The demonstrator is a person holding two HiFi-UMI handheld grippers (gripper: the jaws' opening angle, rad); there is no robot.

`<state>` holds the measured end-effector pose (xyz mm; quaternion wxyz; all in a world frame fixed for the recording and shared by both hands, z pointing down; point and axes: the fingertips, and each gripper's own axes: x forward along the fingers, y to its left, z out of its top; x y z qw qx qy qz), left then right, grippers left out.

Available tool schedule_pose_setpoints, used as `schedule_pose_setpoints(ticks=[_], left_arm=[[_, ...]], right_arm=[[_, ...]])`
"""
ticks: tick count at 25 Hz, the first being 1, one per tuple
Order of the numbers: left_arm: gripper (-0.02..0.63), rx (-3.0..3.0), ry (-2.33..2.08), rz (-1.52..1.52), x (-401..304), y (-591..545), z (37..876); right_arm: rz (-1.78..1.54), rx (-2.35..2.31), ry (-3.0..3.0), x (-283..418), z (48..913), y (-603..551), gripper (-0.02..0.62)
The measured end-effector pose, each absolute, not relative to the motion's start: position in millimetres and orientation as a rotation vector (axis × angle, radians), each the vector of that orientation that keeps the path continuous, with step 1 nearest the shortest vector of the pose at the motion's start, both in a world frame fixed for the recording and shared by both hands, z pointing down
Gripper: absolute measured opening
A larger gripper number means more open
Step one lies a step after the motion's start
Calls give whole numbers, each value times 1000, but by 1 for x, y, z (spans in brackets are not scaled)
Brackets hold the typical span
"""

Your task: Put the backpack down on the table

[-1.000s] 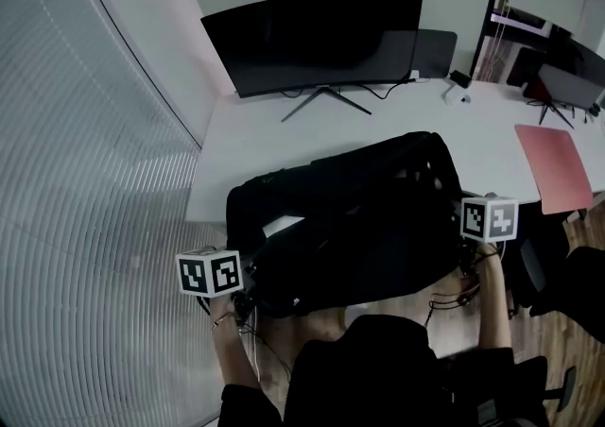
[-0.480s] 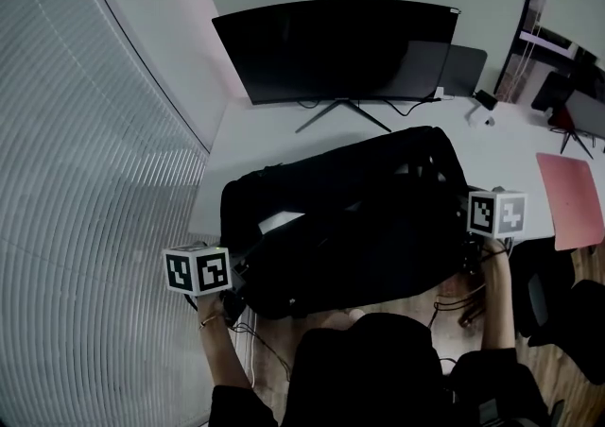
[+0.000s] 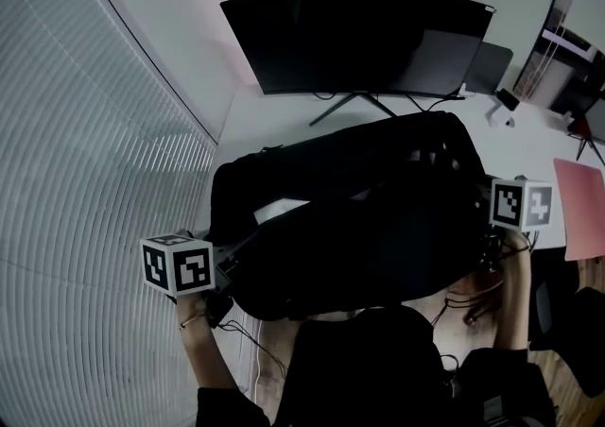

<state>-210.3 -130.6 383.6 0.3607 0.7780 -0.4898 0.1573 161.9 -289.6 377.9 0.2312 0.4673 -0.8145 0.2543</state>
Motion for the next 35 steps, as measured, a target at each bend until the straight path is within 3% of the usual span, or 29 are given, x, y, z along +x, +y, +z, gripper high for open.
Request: schedule_pose_setpoints(ticks=[16,35], left_arm=[[124,2099,-1228,396,-279,-218,356],[132,1977,-1241,467,-318,-298,439]], right_arm=[[605,1368,-2317,101,336,-360,40],[633,1391,-2217,66,406,-433,40]])
